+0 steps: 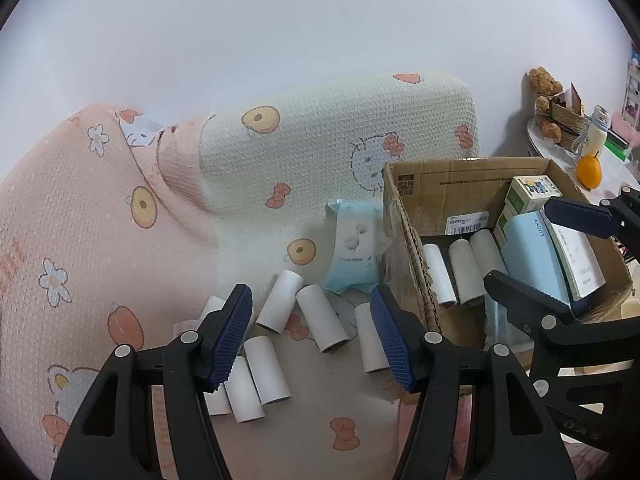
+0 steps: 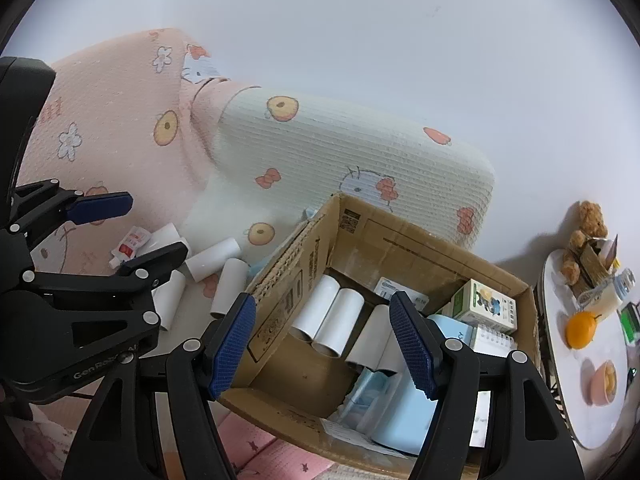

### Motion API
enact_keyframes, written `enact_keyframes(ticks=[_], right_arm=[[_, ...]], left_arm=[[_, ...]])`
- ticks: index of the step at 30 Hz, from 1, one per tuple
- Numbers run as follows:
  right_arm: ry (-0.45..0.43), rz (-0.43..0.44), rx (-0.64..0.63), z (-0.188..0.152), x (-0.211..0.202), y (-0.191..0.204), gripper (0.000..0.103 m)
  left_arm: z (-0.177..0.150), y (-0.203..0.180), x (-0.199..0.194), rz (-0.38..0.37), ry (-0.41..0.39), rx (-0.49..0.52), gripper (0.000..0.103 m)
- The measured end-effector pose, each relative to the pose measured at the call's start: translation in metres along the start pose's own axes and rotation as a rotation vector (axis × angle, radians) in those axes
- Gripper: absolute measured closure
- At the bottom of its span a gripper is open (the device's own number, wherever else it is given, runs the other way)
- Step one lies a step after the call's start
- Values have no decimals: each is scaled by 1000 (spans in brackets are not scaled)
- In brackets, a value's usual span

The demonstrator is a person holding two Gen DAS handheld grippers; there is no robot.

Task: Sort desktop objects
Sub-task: 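Move both grippers toward the white paper tubes on the blanket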

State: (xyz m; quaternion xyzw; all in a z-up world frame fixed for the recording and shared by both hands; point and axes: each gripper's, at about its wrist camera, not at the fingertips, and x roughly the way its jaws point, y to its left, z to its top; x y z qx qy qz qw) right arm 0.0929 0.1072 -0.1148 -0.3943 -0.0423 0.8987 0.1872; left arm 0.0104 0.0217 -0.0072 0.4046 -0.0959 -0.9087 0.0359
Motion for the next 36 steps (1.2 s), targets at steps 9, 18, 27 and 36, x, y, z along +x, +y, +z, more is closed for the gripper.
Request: enact_keyframes(ticks=[9,18,27,36], right_arm=[[10,11,1,0,3,0,36],[11,4,-1,0,4,1,36],[9,-4,-8,-1,4,1,36],[9,-13,-11,0,5,1,36]], left_arm=[[0,0,0,-2,-1,5,37],[1,1,-1,3,-4,7,37],[1,2,-1,6,-5,5,37],[1,2,-1,17,-12,20,37]])
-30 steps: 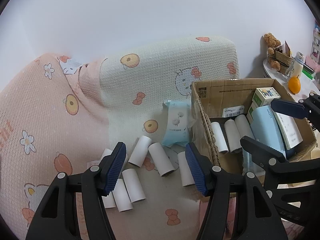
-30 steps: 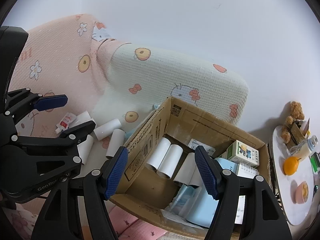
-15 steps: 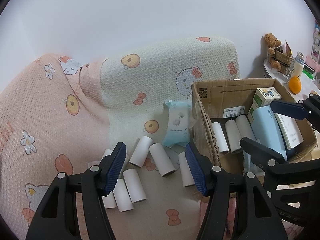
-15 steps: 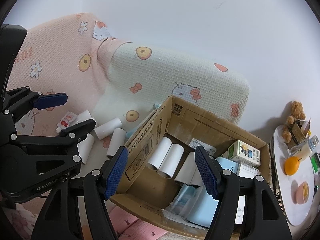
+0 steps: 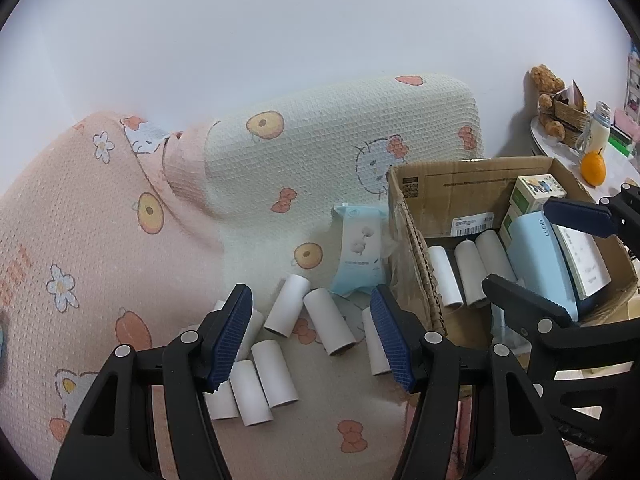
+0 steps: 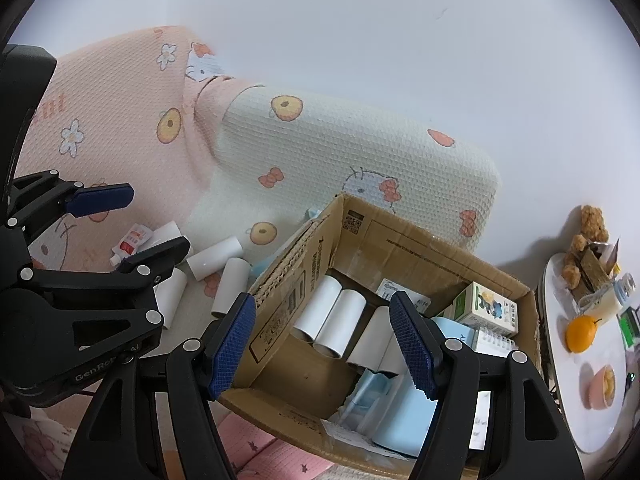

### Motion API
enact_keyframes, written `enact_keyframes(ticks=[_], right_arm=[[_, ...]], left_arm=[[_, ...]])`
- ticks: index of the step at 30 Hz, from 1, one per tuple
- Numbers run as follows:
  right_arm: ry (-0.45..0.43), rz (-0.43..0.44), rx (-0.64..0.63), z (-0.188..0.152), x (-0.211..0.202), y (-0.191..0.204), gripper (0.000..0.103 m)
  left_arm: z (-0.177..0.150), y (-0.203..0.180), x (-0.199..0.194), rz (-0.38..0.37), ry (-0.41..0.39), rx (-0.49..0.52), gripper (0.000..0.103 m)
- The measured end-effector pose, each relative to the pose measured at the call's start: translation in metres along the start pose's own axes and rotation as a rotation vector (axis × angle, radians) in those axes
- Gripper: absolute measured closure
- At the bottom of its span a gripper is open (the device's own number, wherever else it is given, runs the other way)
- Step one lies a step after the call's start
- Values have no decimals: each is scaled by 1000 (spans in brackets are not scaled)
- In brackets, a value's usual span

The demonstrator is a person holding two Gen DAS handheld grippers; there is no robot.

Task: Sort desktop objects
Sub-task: 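Move both grippers toward the white paper tubes on the blanket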

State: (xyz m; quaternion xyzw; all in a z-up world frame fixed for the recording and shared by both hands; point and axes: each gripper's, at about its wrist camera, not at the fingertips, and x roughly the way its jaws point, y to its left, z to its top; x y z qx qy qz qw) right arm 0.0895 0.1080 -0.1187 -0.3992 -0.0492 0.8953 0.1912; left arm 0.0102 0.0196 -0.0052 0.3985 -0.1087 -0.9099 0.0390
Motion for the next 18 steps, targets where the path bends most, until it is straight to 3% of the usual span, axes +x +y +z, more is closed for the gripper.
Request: enact_keyframes(ticks=[8,18], right_arm=[[14,-2,-49,11,10,14,36],[50,51,-119,33,32,47,36]], left_arm=[[-4,21,3,35,13,-63,37],[-22,67,15,45,47,-213,37]])
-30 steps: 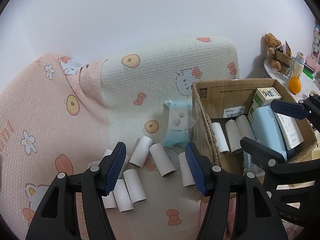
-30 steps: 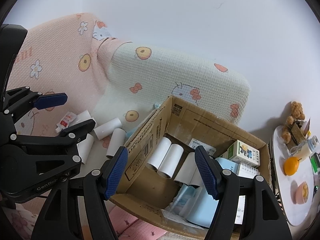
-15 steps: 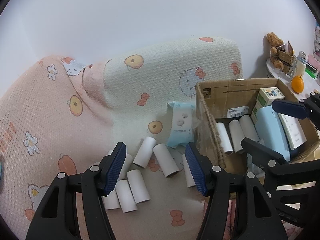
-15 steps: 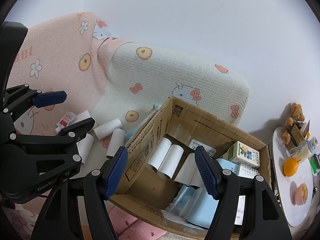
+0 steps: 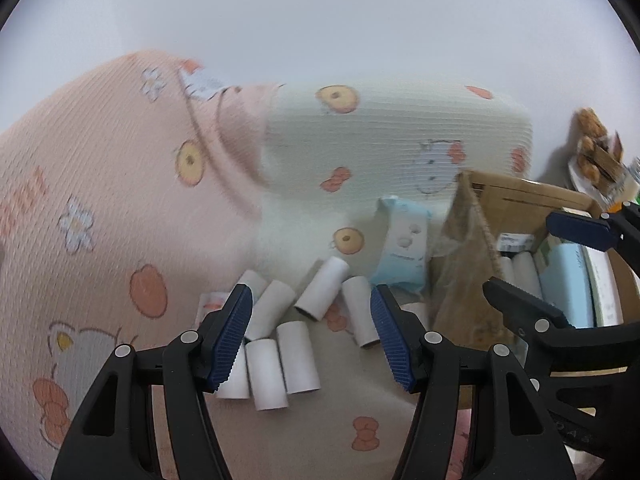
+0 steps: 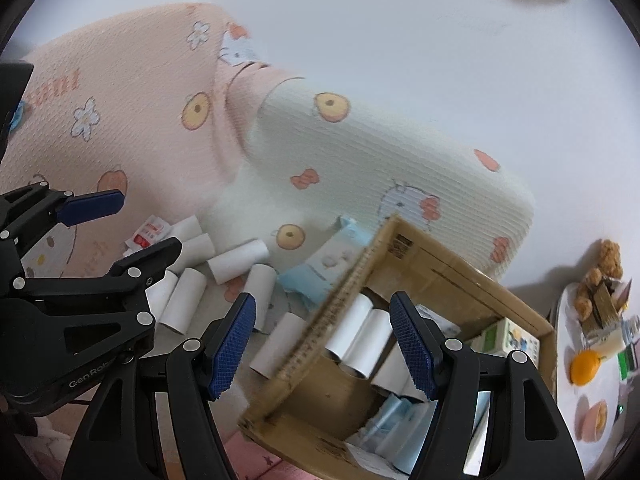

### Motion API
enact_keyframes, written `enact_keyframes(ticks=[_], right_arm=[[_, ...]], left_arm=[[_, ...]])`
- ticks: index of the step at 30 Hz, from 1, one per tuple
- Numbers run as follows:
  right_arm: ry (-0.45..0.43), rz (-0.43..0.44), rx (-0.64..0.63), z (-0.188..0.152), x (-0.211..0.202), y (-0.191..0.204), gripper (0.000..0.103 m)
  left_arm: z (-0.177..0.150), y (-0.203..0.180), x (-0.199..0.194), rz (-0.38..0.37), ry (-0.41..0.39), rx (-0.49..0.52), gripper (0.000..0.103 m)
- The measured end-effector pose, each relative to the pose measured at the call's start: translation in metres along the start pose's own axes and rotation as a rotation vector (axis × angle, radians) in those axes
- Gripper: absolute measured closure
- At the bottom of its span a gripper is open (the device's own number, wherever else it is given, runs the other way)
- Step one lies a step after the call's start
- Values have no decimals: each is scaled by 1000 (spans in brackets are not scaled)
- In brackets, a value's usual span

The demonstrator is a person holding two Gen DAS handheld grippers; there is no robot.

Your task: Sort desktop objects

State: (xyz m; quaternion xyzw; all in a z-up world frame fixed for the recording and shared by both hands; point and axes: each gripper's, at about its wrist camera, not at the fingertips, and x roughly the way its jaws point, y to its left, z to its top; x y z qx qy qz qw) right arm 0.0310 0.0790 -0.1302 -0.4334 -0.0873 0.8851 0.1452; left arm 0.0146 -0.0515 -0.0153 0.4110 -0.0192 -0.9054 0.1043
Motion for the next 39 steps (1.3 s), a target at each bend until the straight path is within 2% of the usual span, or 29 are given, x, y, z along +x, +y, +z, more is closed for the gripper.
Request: enact_keyframes(ticks=[7,13,16,19,21,23,27,31,36,39], right_arm=[[17,114,-26,20,19,24,36],[68,210,-41,32,40,30,36],[93,214,-75,38,51,33,36],[150,301,-50,46,67,27,36],[181,349,-54,51,76,26,36],[205,324,-72,55,87,27,36],[239,288,-113,61,111,30,36],[336,373,-43,62,145,26,36],[456,414,42,63,181,16,36],[513,438,132,60,198,9,36]], left_arm=[[-6,40,8,8,-4,-145,37],[-18,63,17,-78,26,-274,41],[-20,67,27,-84,69,-296,41],[-22,72,39,-119,96,-306,41],[-21,78,48,-112,105,-319,41],[-24,82,56,-98,105,-333,41],[-27,85,76,-95,89,-317,41],[-32,84,95,-129,40,-279,41],[-39,78,119,-195,3,-202,41],[-40,67,132,-248,-14,-110,41]])
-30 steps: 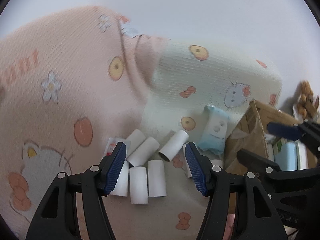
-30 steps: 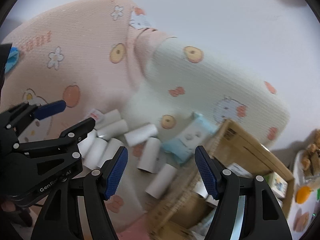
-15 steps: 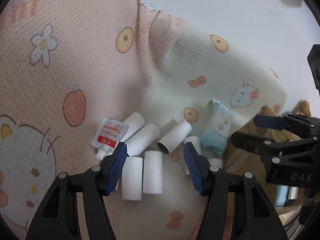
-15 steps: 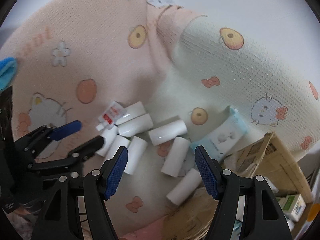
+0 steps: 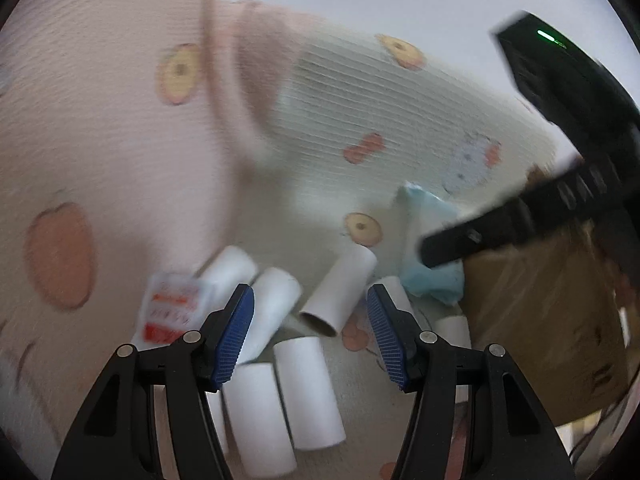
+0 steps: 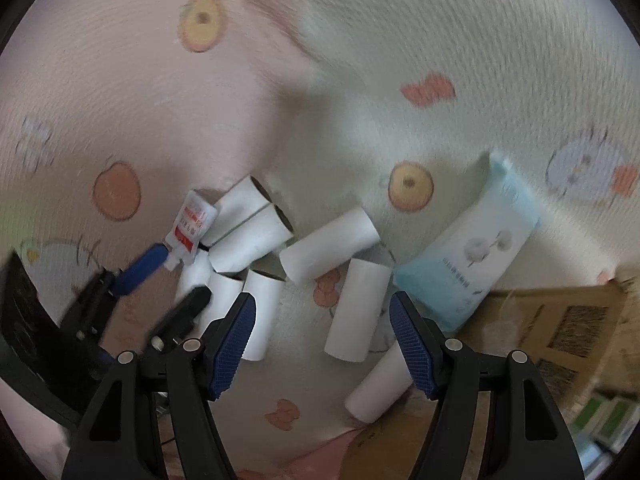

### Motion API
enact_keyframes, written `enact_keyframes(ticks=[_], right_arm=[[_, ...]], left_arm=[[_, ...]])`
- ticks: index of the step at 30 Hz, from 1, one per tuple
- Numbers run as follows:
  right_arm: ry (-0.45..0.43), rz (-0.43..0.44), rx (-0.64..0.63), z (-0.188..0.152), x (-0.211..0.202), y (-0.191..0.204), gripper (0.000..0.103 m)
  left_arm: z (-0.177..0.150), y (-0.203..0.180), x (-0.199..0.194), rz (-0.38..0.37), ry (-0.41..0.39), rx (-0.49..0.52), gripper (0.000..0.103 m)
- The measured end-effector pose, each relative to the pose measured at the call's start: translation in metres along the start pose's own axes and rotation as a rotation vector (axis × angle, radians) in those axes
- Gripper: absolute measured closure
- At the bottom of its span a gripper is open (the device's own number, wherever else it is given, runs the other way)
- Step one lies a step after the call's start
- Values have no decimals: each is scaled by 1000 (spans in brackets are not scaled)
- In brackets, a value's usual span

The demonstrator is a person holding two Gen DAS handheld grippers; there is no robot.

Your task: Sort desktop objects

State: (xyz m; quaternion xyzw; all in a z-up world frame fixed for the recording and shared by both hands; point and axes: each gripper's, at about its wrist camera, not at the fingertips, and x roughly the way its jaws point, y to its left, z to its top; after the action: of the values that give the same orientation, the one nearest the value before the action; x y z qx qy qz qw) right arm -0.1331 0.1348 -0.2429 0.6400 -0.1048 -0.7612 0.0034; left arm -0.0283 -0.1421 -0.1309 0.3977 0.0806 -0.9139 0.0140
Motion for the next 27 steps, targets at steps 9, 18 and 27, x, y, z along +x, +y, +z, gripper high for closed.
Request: enact_keyframes(ticks=[9,18,27], right_arm=[[98,80,246,12,37,-29,36],[85,110,403,24,54,-52,49],[101,130,428,37,68,-50,66]], left_arm=[[13,9,59,-166,195,5,41],[19,6,77,-270,191,65,41],[18,0,111,-228,348,115,53]])
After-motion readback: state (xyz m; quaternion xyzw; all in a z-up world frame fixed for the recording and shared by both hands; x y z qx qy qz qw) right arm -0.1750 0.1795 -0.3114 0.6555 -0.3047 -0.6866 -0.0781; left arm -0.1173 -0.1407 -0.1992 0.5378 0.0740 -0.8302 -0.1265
